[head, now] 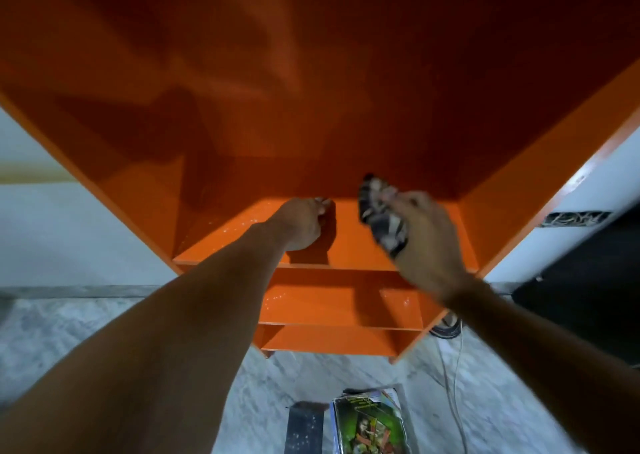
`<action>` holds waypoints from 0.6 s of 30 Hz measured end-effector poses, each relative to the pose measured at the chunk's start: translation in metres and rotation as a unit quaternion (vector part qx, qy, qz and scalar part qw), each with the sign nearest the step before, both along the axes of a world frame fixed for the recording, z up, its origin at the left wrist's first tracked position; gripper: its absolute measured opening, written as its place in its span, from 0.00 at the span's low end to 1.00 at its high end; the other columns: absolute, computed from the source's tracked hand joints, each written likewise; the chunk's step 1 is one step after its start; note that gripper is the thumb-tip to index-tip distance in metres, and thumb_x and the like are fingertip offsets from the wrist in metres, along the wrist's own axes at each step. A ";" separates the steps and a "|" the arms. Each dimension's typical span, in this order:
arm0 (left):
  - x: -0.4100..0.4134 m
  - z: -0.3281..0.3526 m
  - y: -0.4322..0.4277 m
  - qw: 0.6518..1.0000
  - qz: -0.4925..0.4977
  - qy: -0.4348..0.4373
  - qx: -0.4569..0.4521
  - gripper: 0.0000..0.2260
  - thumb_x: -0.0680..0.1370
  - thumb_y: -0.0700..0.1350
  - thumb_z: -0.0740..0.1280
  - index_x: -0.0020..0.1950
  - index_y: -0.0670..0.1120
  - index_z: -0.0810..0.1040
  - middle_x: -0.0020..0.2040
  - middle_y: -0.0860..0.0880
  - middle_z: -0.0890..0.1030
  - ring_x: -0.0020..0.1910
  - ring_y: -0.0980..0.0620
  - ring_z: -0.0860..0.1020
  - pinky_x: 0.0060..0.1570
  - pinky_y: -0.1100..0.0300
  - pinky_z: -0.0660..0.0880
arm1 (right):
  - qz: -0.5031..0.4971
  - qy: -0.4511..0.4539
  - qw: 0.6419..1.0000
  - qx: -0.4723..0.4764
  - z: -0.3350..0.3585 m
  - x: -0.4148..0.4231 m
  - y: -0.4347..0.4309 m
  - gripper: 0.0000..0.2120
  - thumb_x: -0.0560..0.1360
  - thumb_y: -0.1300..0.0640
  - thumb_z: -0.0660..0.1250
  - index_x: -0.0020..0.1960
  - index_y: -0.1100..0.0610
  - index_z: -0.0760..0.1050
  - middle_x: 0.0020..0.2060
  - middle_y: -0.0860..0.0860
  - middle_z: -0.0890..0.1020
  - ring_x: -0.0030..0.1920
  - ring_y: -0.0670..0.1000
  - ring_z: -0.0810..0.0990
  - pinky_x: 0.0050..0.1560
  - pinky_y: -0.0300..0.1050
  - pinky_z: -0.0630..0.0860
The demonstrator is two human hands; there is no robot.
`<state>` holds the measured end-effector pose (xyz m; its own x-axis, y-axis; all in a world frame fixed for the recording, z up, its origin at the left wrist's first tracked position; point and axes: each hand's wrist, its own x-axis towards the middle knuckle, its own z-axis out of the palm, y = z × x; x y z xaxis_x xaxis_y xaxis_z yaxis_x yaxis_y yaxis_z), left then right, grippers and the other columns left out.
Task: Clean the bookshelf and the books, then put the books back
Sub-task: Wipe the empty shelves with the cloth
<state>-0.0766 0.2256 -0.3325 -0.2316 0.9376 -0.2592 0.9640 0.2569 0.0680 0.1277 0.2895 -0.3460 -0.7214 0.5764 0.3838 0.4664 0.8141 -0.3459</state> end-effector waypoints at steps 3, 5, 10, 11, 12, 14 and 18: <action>-0.011 -0.008 -0.023 0.998 0.049 -0.008 0.033 0.24 0.84 0.39 0.53 0.80 0.42 0.54 0.80 0.44 0.53 0.79 0.48 0.54 0.73 0.59 0.55 | -0.168 -0.115 0.978 -0.048 -0.010 -0.014 0.050 0.29 0.69 0.50 0.68 0.69 0.42 0.69 0.61 0.55 0.71 0.59 0.62 0.71 0.63 0.53 0.68; -0.020 -0.010 -0.033 0.999 0.044 0.007 0.015 0.23 0.84 0.40 0.53 0.80 0.42 0.54 0.81 0.45 0.51 0.79 0.49 0.53 0.73 0.59 0.55 | -0.225 -0.113 0.965 -0.072 -0.024 -0.033 0.040 0.28 0.65 0.46 0.63 0.66 0.43 0.69 0.58 0.56 0.71 0.57 0.62 0.70 0.61 0.56 0.69; -0.052 -0.006 -0.034 0.998 -0.035 0.023 0.053 0.22 0.82 0.45 0.57 0.77 0.46 0.64 0.77 0.46 0.64 0.72 0.45 0.69 0.69 0.53 0.66 | 0.008 -0.085 0.992 -0.091 -0.025 -0.070 -0.069 0.10 0.72 0.48 0.65 0.53 0.45 0.77 0.49 0.54 0.76 0.47 0.57 0.77 0.46 0.50 0.74; -0.056 -0.003 -0.034 0.998 -0.048 0.026 0.034 0.23 0.82 0.45 0.58 0.78 0.47 0.63 0.78 0.47 0.62 0.72 0.45 0.68 0.71 0.52 0.64 | 0.106 -0.085 0.985 -0.106 -0.024 -0.065 -0.097 0.06 0.73 0.51 0.67 0.50 0.44 0.75 0.49 0.52 0.75 0.47 0.53 0.77 0.43 0.46 0.74; -0.058 -0.002 -0.035 0.998 -0.055 0.024 0.010 0.25 0.82 0.42 0.57 0.79 0.48 0.59 0.80 0.49 0.58 0.74 0.46 0.66 0.73 0.51 0.61 | 0.190 -0.098 0.973 -0.083 -0.022 -0.064 -0.121 0.09 0.72 0.51 0.69 0.49 0.44 0.72 0.48 0.49 0.74 0.46 0.50 0.75 0.41 0.43 0.71; -0.055 -0.002 -0.034 0.998 -0.057 0.028 -0.007 0.28 0.81 0.38 0.56 0.80 0.49 0.55 0.80 0.51 0.53 0.75 0.46 0.64 0.74 0.49 0.58 | 0.238 -0.066 0.968 -0.042 -0.016 -0.058 -0.135 0.10 0.71 0.49 0.67 0.50 0.46 0.69 0.46 0.48 0.71 0.44 0.48 0.72 0.38 0.40 0.65; -0.070 -0.004 -0.029 0.998 -0.038 0.012 0.040 0.22 0.81 0.41 0.59 0.76 0.50 0.67 0.76 0.50 0.67 0.71 0.46 0.70 0.69 0.56 0.66 | 0.020 0.045 0.997 0.051 -0.014 -0.061 -0.068 0.20 0.72 0.48 0.63 0.58 0.60 0.77 0.44 0.59 0.78 0.41 0.57 0.75 0.40 0.45 0.70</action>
